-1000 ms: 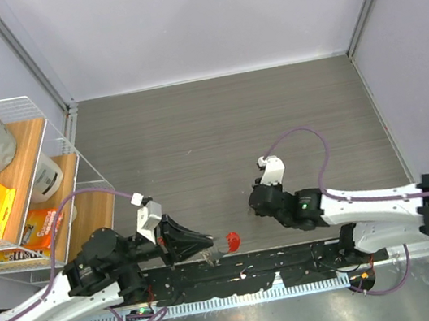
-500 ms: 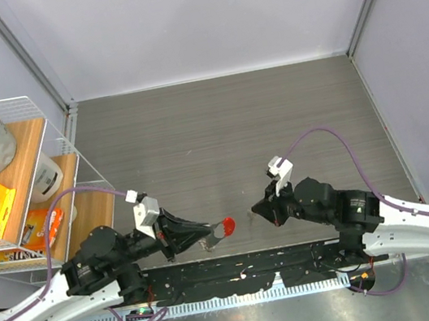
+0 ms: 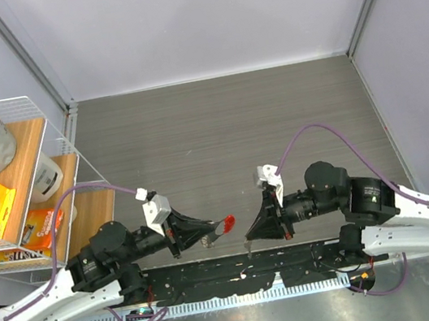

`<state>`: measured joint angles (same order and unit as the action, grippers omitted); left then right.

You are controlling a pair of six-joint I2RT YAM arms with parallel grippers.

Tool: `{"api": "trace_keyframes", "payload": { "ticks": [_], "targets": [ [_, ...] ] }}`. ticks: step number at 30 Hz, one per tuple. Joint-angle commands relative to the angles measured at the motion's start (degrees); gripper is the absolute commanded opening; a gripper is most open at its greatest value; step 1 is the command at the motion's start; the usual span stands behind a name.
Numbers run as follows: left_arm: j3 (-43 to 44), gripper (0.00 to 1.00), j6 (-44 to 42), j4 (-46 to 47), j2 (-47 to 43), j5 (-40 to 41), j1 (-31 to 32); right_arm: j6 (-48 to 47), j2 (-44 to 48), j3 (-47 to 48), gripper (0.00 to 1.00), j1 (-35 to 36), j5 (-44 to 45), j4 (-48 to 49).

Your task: Put the keys on the keyring

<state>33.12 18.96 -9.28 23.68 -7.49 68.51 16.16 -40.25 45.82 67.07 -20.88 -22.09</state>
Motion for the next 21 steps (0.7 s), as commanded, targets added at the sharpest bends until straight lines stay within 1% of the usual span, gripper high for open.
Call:
{"api": "trace_keyframes", "payload": {
  "ticks": [1,4,9,16,21],
  "targets": [
    [2.6,0.00,-1.5,2.9,0.0,-0.9,0.0,0.3,-4.3,5.1,0.06,0.3,-10.1,4.1],
    [2.6,0.00,-1.4,3.6,-0.1,-2.7,0.0,5.2,-7.1,5.0,0.06,0.3,-9.7,8.3],
    [1.4,0.00,-0.9,5.4,-1.6,-5.1,0.0,11.8,-8.9,2.3,0.06,0.3,-10.3,18.9],
    [1.1,0.00,-0.2,4.7,-2.9,-2.8,0.0,14.6,-8.0,1.6,0.05,0.3,-0.4,21.3],
    [0.2,0.00,0.1,5.7,-3.5,-0.1,0.0,16.7,-8.3,-0.5,0.05,0.3,2.1,27.1]
  ]
}}
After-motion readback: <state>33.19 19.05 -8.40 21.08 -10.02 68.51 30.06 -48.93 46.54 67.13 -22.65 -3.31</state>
